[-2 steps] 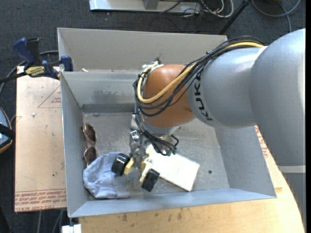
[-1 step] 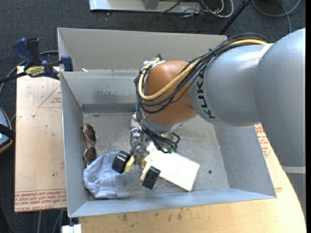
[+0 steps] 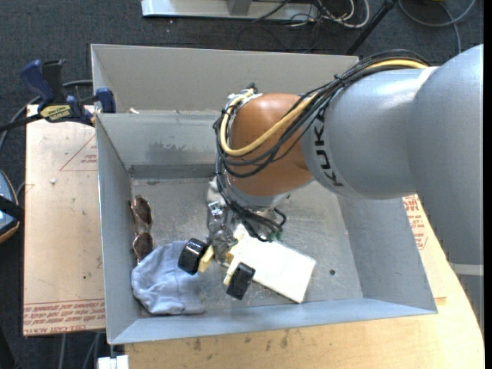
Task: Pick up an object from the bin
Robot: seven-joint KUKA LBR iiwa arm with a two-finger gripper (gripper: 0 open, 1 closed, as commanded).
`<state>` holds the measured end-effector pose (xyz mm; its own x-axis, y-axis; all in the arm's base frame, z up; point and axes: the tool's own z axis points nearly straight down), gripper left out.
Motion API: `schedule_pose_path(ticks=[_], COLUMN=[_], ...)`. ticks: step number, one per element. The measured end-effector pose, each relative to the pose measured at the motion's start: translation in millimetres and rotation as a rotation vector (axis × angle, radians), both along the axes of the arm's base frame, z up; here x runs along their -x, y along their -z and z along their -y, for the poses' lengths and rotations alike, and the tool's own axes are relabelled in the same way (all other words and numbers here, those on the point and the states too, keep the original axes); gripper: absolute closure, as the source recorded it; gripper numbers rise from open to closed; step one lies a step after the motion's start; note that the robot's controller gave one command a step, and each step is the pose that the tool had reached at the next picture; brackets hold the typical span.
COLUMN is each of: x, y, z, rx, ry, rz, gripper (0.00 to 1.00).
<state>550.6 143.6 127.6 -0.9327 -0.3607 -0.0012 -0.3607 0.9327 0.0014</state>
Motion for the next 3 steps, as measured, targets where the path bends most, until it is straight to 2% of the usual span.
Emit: schedule_pose_path(ticks=[1,3], x=[2.3,-0.4], y=[-18,-55], z=[0,0], rx=[0.002,0.000], ry=[0.000,0.000], rz=[-0.009,0.003], gripper=[1.00,1.00])
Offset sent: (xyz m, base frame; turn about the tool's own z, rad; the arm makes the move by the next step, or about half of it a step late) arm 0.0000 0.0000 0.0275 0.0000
